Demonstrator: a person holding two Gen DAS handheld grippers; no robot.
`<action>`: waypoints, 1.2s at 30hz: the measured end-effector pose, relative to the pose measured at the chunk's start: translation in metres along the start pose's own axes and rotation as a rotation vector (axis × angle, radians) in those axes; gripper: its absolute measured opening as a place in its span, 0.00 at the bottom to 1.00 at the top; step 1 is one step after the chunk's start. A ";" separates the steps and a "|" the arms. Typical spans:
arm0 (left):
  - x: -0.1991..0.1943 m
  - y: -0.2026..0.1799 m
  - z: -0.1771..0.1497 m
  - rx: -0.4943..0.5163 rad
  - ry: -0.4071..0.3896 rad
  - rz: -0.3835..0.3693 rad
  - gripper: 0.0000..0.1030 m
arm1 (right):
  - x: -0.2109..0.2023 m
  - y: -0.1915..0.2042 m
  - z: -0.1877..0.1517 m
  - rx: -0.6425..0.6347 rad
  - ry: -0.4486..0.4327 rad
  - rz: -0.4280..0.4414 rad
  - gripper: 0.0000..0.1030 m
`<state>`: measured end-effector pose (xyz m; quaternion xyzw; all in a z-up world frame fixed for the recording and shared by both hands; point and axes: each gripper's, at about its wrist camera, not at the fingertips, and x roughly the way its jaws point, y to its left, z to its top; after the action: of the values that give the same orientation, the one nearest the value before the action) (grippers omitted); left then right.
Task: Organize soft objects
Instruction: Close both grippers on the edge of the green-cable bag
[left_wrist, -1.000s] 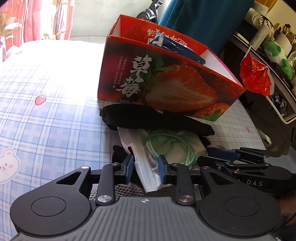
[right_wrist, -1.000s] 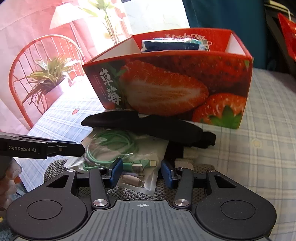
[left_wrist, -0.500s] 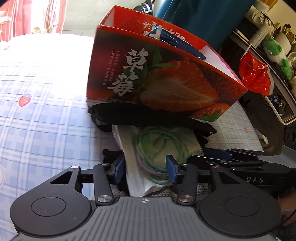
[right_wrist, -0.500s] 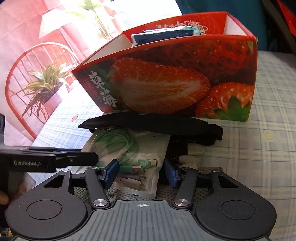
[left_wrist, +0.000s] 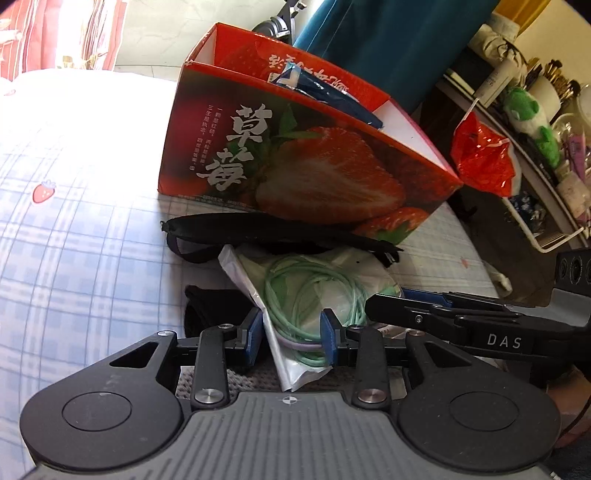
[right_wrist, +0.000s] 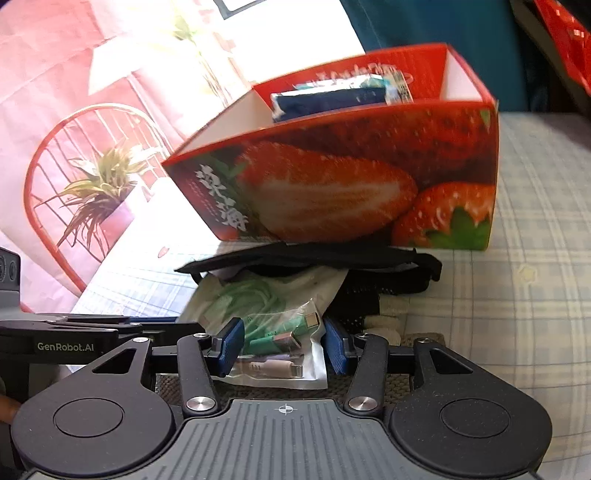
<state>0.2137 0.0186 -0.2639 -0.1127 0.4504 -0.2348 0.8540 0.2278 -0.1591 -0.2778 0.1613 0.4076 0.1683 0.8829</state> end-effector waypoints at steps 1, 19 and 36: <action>-0.003 -0.001 -0.001 0.001 -0.010 -0.005 0.34 | -0.003 0.002 -0.001 -0.009 -0.007 -0.001 0.43; -0.003 -0.015 -0.012 0.026 0.013 -0.057 0.33 | -0.028 0.010 -0.024 -0.055 -0.026 -0.007 0.37; 0.005 0.002 -0.021 -0.023 0.030 -0.053 0.26 | -0.016 0.002 -0.026 -0.059 0.009 -0.027 0.33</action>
<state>0.1995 0.0182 -0.2799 -0.1308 0.4626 -0.2539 0.8393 0.1977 -0.1601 -0.2825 0.1288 0.4087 0.1692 0.8875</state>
